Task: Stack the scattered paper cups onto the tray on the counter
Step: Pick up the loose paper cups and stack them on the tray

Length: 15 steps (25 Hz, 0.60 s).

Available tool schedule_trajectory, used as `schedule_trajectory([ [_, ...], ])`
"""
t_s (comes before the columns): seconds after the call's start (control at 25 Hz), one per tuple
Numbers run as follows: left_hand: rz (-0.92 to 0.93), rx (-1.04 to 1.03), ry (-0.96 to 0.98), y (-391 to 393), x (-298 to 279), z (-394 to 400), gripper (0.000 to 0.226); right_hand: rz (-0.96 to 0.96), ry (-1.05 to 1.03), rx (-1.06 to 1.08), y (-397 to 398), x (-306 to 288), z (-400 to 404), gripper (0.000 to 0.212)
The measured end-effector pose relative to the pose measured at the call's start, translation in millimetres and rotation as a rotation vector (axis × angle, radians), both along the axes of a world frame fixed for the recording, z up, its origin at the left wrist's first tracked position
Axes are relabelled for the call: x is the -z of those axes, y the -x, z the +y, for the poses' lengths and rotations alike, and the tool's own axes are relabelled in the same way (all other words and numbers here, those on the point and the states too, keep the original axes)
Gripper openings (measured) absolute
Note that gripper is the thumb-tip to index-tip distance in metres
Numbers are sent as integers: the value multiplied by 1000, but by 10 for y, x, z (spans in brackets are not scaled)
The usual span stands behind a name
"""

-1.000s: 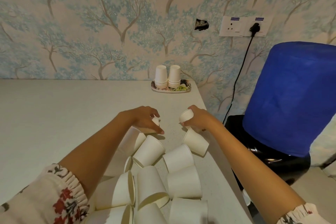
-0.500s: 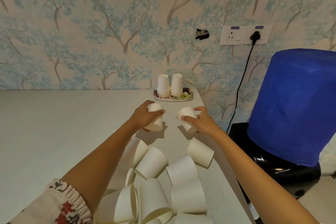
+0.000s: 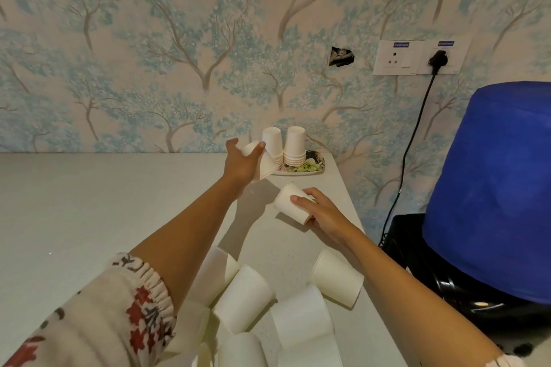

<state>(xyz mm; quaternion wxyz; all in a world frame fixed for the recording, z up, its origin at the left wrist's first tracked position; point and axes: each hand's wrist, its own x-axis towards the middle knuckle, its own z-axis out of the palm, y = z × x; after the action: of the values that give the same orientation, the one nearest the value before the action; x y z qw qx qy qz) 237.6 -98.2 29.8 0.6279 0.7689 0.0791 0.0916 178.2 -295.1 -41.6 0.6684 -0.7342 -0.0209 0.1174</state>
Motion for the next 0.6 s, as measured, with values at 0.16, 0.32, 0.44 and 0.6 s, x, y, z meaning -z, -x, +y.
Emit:
schedule_trajectory([
  [0.16,-117,-83,-17,-454,-28,-55,70,-54,-90,-13,-261,155,54,31],
  [0.32,-279,-186,-47,-938,-58,-15,60,-121,-196,9,-408,312,18,31],
  [0.44,-357,-218,-118,-1223,-101,-46,57,-158,-183,-21,-420,339,13,35],
  [0.6,-406,-142,-247,-1536,-143,-201,57,-209,-155,-44,-422,359,5,32],
])
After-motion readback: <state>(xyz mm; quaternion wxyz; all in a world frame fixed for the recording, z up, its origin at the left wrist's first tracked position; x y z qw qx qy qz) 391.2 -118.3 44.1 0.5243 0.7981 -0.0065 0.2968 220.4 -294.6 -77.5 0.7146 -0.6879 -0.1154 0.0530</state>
